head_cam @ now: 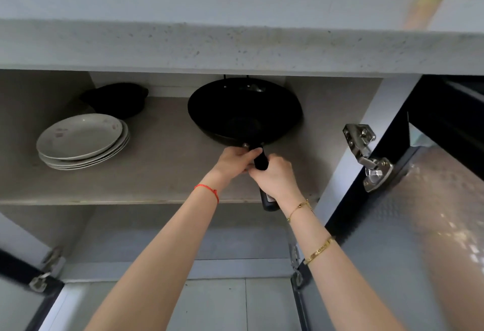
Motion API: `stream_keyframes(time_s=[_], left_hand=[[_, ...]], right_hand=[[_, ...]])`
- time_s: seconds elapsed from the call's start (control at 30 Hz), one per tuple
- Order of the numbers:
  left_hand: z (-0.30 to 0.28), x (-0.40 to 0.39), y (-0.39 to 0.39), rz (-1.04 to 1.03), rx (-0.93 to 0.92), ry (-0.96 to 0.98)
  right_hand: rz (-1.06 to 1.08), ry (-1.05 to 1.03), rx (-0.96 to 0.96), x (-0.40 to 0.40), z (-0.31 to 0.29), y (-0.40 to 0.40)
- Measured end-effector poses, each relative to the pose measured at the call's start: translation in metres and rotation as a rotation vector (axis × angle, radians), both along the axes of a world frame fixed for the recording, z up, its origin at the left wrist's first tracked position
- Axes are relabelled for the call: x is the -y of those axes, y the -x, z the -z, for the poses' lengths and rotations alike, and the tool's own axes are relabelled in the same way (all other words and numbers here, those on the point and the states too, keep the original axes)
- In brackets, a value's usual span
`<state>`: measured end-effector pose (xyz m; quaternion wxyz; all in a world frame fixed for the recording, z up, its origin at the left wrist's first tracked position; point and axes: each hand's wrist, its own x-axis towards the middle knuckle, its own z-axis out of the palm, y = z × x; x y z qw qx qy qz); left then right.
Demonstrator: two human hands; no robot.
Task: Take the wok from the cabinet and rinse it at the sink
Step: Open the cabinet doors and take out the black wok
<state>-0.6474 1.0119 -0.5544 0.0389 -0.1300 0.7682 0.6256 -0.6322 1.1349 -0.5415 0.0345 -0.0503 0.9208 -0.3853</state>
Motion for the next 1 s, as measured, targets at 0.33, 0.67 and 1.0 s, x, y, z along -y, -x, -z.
stream_keyframes(time_s=[0.33,0.67,1.0], left_hand=[[0.006,-0.002,-0.02,-0.092,-0.046,-0.224],[0.017,-0.004,-0.115,-0.067,-0.093,-0.19],[0.034,-0.02,-0.179,-0.138,-0.103,-0.335]], right_hand=[[0.061,0.153,0.015,0.008,0.004,-0.025],[0.019,0.238,0.072,-0.004,0.01,-0.121],[-0.024,0.277,0.133,-0.016,0.022,-0.179]])
